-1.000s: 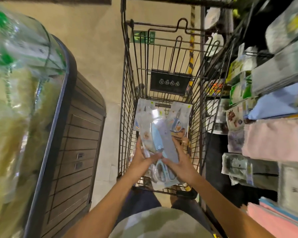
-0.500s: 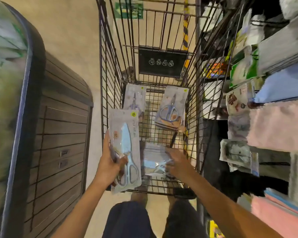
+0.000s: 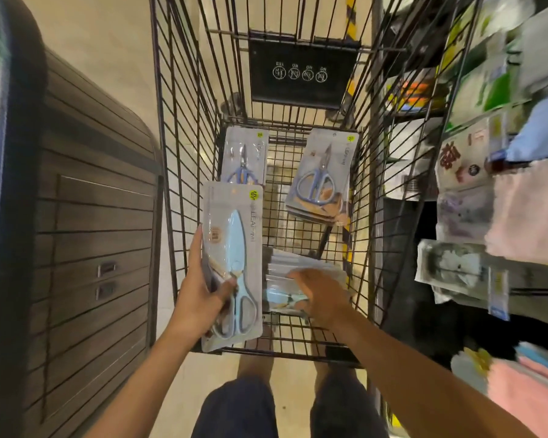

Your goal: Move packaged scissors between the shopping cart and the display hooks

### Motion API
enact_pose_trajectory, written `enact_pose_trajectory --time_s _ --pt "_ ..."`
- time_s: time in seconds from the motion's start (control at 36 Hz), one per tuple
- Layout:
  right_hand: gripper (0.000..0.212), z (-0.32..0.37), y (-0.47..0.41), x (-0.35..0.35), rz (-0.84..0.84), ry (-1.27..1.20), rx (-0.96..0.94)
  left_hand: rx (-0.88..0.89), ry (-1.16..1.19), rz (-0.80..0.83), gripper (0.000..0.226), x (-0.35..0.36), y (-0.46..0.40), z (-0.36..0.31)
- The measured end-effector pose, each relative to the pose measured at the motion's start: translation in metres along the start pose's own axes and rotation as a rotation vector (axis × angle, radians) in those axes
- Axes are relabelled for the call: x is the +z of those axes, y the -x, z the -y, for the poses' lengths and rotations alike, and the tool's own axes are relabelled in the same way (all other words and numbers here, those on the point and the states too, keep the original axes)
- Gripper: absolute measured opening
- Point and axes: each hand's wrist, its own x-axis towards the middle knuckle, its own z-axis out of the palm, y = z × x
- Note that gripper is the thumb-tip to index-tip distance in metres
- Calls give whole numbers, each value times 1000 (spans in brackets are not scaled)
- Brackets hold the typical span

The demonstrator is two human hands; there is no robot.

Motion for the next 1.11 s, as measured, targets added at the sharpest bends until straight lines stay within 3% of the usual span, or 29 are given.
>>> enact_pose_trajectory --time_s 0.14,0.25,0.47,0.67,0.81,1.11 --pt "73 -1 7 -13 -30 8 19 5 -6 -8 107 -2 5 -13" --pt "81 9 32 -53 -122 -256 107 68 -14 -10 106 -9 15 -40" --pt "98 53 87 -142 -412 -529 176 246 -87 -21 96 -34 43 -124" --pt "88 91 151 -190 -707 -767 152 427 -73 9 90 -52 70 -185" --pt "87 114 197 -195 -828 -953 103 541 -90 51 92 -60 88 -209" --pt "89 146 284 -173 -1058 -920 25 724 -83 202 93 -47 138 -235"
